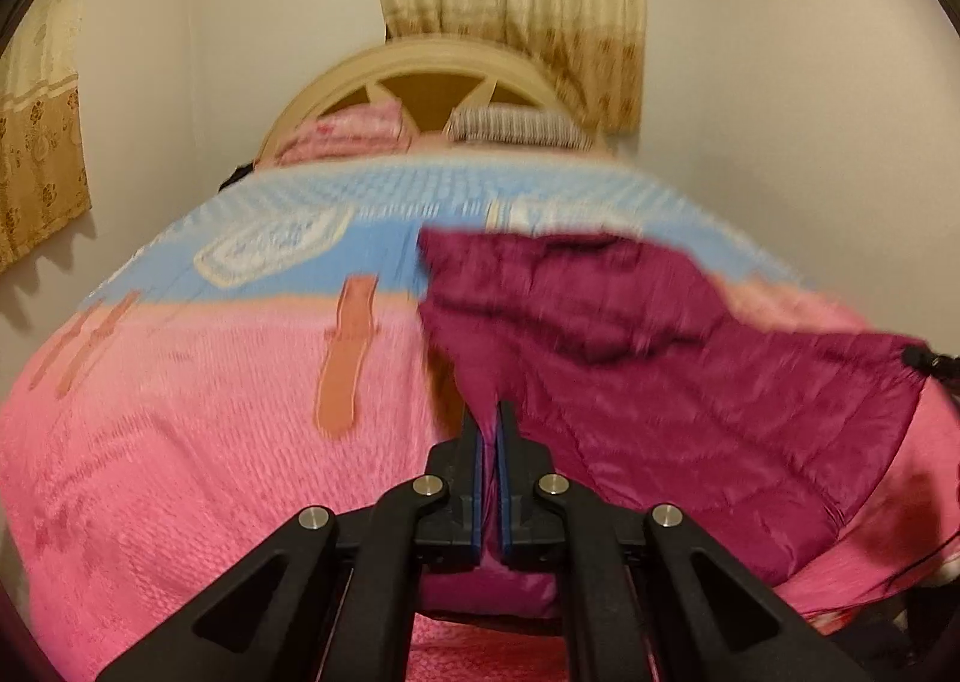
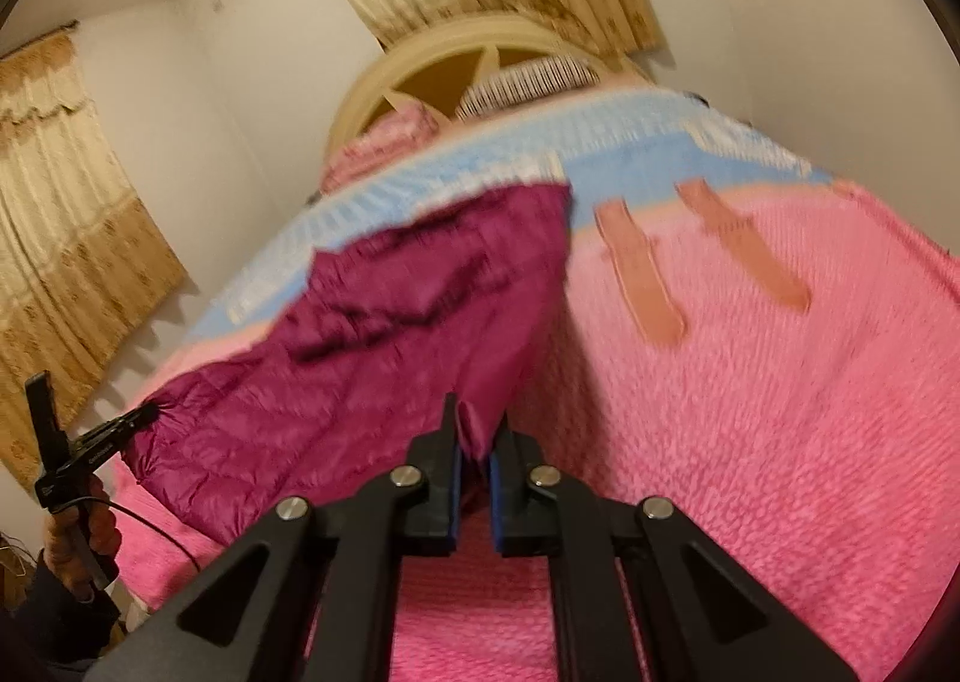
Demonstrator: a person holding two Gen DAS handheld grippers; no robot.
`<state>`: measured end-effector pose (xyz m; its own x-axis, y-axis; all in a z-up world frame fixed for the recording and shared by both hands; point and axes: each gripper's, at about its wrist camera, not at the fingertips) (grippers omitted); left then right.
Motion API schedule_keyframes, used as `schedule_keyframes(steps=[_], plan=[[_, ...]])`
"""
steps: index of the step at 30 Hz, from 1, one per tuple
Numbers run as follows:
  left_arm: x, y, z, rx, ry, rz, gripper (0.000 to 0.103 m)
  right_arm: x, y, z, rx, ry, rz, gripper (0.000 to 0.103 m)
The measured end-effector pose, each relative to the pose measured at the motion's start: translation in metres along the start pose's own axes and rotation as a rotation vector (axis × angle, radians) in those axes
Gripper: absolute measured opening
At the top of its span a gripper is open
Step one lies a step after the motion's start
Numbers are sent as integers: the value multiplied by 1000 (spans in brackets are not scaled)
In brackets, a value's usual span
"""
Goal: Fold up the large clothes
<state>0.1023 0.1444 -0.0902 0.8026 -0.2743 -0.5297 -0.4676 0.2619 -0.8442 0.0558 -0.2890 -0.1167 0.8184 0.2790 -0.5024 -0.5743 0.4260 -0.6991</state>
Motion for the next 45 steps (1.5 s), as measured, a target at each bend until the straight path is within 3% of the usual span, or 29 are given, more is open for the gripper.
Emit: schedule_keyframes(steps=[4, 8, 11, 14, 22, 23, 24, 25, 27, 30, 32, 38, 42, 45], plan=[[-47, -19, 13, -30, 37, -89, 3, -44, -15, 17, -23, -54, -89, 9], [-62, -29, 21, -5, -13, -133, 3, -80, -28, 30, -50, -88, -181, 9], [-31, -32, 35, -5, -53, -93, 3, -77, -39, 33, -60, -84, -208, 9], [26, -39, 52, -5, -104, -30, 3, -51, -56, 27, -47, -59, -210, 7], [148, -56, 76, -78, -128, 89, 3, 72, -117, 9, 24, 28, -161, 6], [157, -55, 76, -88, -122, 106, 3, 78, -117, 2, 53, 40, -178, 8], [164, -55, 76, -95, -117, 118, 3, 79, -116, -6, 88, 34, -187, 18], [171, -56, 75, -94, -112, 123, 3, 77, -113, -13, 106, 24, -185, 40], [188, -59, 76, -83, -113, 140, 3, 76, -106, -27, 117, 35, -176, 63], [213, -69, 79, -78, -126, 155, 3, 79, -97, -46, 117, 117, -159, 63], [224, -75, 83, -87, -140, 156, 3, 85, -96, -53, 132, 121, -132, 63], [242, -84, 81, -73, -155, 172, 3, 116, -94, -41, 141, -90, -58, 75], [240, -86, 84, -70, -166, 173, 3, 152, -94, -35, 143, -134, 48, 70], [245, -87, 88, -67, -175, 180, 3, 151, -92, -32, 119, -95, 19, 70]])
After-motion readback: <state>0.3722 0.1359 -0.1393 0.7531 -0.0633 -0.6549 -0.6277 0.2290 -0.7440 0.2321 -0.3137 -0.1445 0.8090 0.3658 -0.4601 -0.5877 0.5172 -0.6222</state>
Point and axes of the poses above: each gripper's, at about its wrist camera, not at the fingertips, and x roughly the way its jaws point, z to its left, y to its underside, and after that the axes turned 10 degrees about x, right-handed
